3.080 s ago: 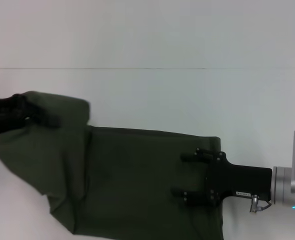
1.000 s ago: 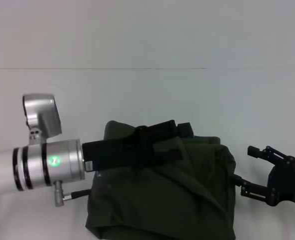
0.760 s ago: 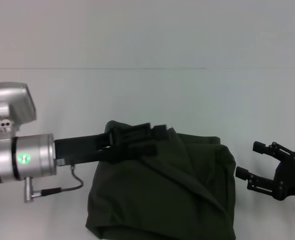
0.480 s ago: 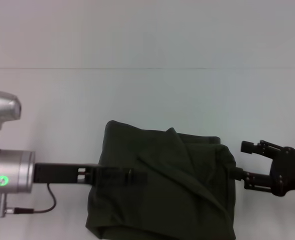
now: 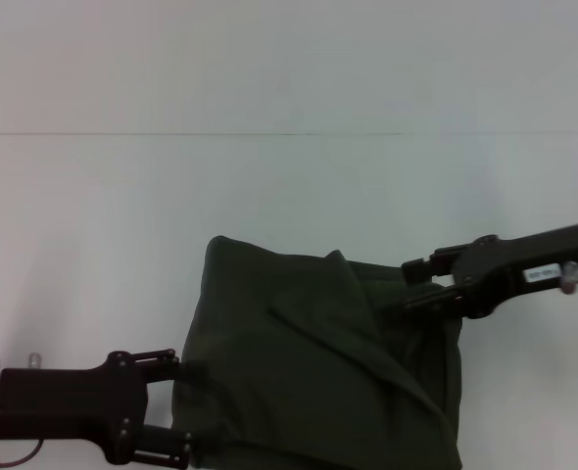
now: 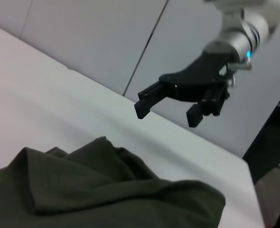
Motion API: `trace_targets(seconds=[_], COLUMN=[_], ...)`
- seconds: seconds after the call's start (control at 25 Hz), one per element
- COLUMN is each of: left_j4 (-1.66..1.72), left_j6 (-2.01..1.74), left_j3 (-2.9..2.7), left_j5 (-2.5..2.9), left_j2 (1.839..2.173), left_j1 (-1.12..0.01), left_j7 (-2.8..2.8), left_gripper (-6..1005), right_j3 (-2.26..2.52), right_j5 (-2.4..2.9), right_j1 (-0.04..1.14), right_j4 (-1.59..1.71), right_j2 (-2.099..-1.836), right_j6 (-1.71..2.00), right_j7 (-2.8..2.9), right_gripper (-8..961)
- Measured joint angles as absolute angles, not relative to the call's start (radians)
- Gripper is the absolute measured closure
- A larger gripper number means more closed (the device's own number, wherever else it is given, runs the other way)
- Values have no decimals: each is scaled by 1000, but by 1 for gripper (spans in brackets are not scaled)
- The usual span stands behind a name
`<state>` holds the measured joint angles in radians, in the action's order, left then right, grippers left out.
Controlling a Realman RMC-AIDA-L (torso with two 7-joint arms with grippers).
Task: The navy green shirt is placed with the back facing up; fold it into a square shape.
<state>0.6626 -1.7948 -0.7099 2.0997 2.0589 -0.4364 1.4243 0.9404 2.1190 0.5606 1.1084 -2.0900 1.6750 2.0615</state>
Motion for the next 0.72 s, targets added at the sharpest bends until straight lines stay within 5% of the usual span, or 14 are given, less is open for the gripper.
trace_targets(seconds=[0.72], left_j4=[796], left_j6=[-1918], left_j3=[-600], left_j5=[2100], left_j2=[2083], left_j1=[-315], left_j7=[1215], left_gripper=[62], right_j3=[1416], right_j5=[2559], right_j1=[933], right_j4=[1158], right_j2=[-2107], right_j6=[1656], right_j7=[2806], right_gripper=[66])
